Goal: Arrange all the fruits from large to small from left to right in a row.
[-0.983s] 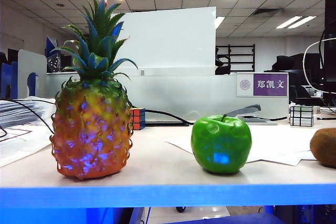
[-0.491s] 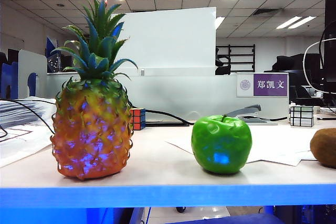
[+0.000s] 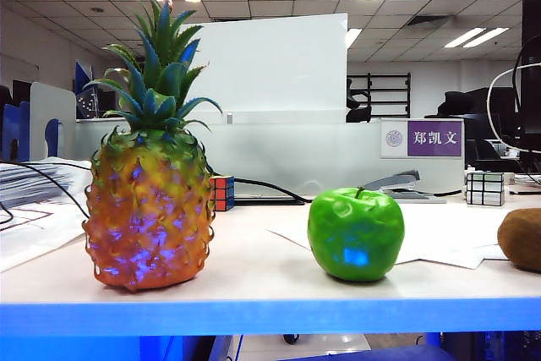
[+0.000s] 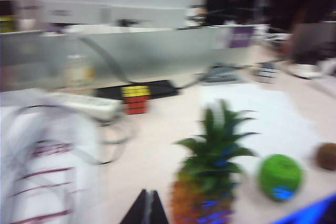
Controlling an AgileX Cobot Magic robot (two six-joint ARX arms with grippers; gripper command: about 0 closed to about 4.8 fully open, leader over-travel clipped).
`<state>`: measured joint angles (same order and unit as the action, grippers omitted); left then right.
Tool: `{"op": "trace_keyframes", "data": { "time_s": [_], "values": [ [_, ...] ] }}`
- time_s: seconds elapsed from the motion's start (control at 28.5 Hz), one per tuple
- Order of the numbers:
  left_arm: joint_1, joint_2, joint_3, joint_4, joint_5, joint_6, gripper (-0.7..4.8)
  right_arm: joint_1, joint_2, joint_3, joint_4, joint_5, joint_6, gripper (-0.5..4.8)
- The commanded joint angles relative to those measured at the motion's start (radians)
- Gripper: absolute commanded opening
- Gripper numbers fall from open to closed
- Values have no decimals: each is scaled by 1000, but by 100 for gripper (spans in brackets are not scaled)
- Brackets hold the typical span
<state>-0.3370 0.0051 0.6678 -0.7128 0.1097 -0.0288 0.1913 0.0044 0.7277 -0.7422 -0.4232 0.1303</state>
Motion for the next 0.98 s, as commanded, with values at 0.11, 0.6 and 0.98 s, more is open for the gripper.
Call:
{"op": "trace_keyframes", "data": {
  "time_s": [0.11,0.6,0.98],
  "values": [
    [1,-2,-148,149,73,-65,-5,-1,-2,-197,247,2,16,-7],
    [2,-3,-271,325,70,-114,-5,-1,-3,-538,447,111,16,-6],
    [23,-3,-271,325,68,-48,-4,-1,-3,-538,346,110,16,-5]
  ]
}}
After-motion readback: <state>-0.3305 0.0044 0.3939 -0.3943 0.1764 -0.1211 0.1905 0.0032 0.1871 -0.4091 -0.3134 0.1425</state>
